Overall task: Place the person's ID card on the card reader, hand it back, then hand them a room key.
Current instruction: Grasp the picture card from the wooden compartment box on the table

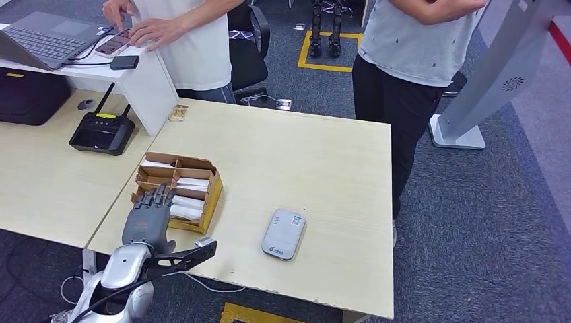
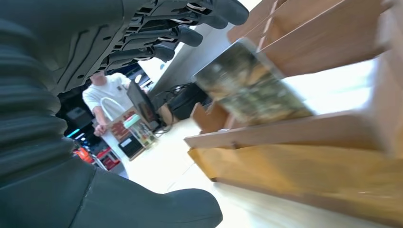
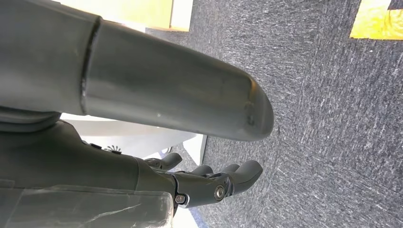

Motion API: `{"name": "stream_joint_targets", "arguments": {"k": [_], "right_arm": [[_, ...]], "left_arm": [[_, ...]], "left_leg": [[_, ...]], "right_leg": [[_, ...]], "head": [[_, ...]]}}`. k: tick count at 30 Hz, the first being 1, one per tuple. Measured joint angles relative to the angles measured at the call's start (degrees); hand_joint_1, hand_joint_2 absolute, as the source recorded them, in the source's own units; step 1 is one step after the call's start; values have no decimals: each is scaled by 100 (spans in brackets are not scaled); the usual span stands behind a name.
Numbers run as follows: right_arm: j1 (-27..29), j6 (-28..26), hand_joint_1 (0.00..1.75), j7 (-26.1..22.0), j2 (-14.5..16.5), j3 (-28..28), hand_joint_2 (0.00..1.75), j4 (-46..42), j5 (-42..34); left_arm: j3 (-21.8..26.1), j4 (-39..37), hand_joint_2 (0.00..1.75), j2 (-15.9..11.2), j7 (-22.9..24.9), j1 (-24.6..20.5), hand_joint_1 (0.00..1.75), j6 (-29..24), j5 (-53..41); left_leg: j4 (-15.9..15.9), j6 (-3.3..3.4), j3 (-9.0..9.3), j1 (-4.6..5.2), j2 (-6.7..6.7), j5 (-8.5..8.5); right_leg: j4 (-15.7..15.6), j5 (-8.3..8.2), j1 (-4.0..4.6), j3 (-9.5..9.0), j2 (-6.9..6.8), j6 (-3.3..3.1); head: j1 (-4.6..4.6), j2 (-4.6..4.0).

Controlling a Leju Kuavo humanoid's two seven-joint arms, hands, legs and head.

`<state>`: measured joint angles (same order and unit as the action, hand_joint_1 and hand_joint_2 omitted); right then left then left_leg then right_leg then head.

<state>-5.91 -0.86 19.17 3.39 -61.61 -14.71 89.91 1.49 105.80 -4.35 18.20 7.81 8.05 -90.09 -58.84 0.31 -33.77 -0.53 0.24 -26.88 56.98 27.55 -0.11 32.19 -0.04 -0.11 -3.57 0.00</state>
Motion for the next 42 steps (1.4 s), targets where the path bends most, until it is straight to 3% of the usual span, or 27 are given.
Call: {"name": "stream_joint_targets", "arguments": {"k": [24,42], "right_arm": [[-3,1,0,-10,-2,-3,0,0,7],[-5,19,0,-22,-2,15,0,0,7]], "left_arm": [[243,14,175,-20,-145,-56,0,-80,1],[101,-191,175,428,-581,-379,0,-207,2]], "left_leg": [[0,0,1,0,-1,0],[-2,0,2,1,1,0]], "right_leg": [[0,-1,0,0,-1,0],[-1,-1,-1,2,0,1]], "head": [[1,0],[0,0]]}}
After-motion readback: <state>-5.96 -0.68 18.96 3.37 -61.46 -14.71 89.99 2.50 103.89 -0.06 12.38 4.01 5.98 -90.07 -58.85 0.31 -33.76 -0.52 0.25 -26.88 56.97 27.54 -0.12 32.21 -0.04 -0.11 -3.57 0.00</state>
